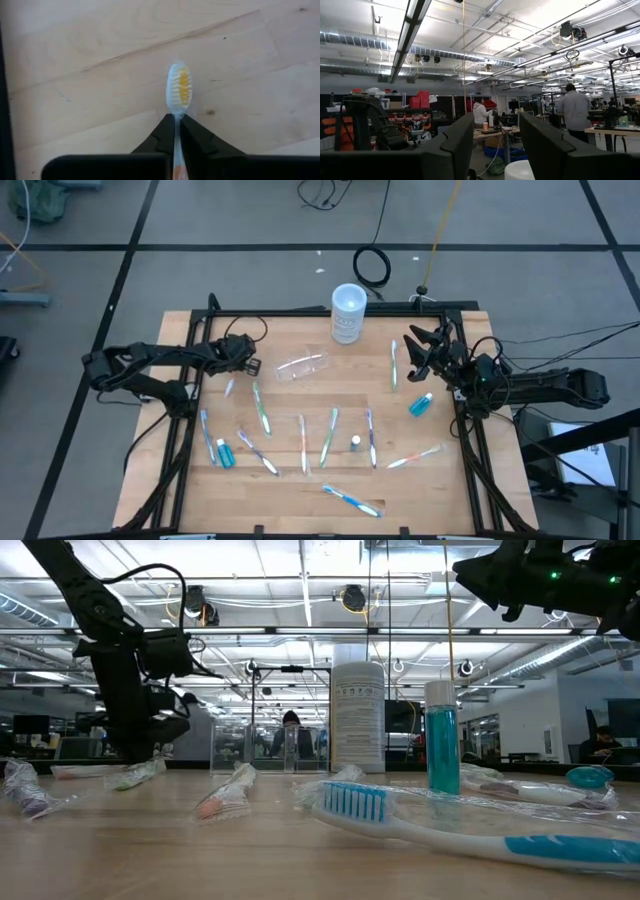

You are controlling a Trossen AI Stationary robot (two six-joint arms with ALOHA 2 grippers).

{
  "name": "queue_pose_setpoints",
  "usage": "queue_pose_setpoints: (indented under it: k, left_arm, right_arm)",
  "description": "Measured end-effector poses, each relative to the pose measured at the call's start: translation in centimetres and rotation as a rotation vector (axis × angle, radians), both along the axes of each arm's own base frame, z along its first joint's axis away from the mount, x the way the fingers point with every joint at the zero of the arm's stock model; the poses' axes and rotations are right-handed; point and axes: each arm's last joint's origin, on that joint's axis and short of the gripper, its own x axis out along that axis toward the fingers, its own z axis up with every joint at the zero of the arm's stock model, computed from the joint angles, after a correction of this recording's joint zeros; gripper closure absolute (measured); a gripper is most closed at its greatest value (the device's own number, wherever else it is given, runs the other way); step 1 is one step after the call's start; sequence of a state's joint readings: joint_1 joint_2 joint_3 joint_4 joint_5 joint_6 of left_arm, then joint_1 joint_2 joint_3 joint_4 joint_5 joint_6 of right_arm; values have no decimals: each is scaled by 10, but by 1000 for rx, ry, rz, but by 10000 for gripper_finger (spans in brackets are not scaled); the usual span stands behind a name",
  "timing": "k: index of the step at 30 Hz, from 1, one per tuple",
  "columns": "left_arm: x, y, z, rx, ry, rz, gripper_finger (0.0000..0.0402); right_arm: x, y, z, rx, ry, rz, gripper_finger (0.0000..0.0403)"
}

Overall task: Pick & Place toothbrushing station
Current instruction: Put the top left orange toothbrush into the transparent organizer

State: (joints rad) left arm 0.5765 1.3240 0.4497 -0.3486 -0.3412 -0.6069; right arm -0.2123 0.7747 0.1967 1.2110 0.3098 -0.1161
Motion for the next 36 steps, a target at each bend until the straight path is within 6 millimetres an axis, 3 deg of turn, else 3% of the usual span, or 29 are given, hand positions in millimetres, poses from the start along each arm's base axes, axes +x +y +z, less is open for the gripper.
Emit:
queue_pose_setpoints:
  k: [6, 11, 16, 21, 24, 27, 31, 36]
  left_arm:
    - [14, -2, 15, 60, -102, -71, 395]
    - [37, -5, 53, 254, -357, -185, 396]
    - [54, -15, 104, 557, -679, -295, 392]
    - [66, -30, 131, 830, -785, -429, 396]
    - [76, -36, 128, 920, -717, -449, 395]
    - [86, -36, 116, 937, -684, -349, 397]
    - [100, -32, 90, 937, -604, -237, 396]
    - [113, -38, 60, 874, -562, -257, 391]
  right_arm:
    - [0, 0, 0, 0, -1, -1, 252]
    - [0, 0, 0, 0, -4, -1, 252]
    - [0, 0, 0, -1, -3, 0, 252]
    - [0, 0, 0, -1, -3, 3, 252]
    - [0, 1, 0, -1, -3, 5, 252]
    - [0, 1, 0, -1, -3, 5, 252]
    - [0, 1, 0, -1, -3, 5, 252]
    - [0, 1, 0, -1, -3, 5, 252]
